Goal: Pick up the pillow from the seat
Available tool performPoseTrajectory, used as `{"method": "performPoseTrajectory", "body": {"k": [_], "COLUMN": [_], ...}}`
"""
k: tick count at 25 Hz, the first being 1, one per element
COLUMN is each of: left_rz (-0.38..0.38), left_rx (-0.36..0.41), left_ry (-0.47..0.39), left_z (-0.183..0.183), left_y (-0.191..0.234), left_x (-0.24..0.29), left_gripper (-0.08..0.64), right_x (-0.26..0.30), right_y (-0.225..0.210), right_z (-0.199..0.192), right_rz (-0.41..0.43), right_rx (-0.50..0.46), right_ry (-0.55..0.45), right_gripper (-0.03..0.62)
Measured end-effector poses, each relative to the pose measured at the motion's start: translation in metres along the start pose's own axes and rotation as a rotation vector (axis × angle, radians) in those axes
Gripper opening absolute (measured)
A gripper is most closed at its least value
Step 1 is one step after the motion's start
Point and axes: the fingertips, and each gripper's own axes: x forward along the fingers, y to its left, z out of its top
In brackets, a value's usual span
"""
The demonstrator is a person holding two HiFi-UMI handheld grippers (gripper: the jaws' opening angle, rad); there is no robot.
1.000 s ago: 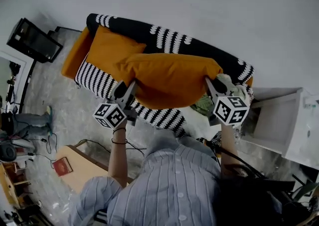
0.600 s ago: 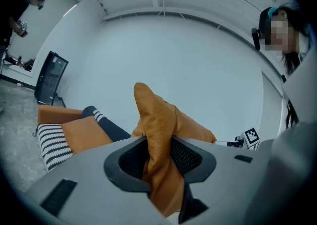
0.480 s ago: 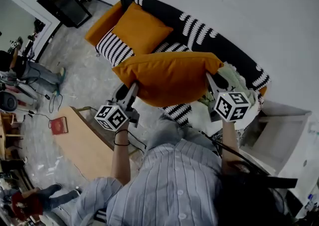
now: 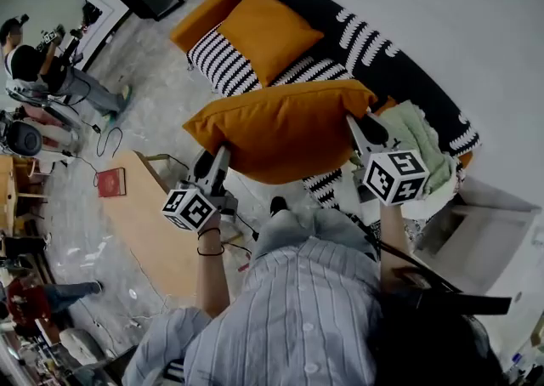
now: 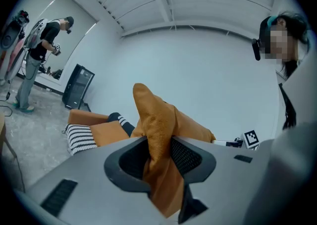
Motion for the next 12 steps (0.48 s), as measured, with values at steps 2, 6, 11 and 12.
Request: {"method": "performPoseTrajectory", "body": {"k": [2,6,11,12], "left_rz": [0.018,0.055,0.090,0.097], "left_rx": [-0.006,-0.012,0.001,0.007], "left_ry": [-0.010,-0.036,-0.081,-0.086], "left_z": [0.002,0.005,0.025,0.028], "left_y": [0.005,0.017,0.041,0.047], "left_x": [-0.010,-0.033,-0.083,-0.095], "left_gripper": [0.149,0.149,0.149,0.147], "right_x": [0.006,0.020,0.030,0.032], "right_y": [0.009,0.028,0.079,0.090], "right_z": [-0.002,-0.008,-0.022,-0.028], "right_rz": [0.018,0.064,0.115,0.122], "right_rx": [0.003,0.008,0.020,0.022], "right_ry": [0.003,0.016,0.031,0.036], "right_gripper": [0.078,0.077,0.077,0.077]}}
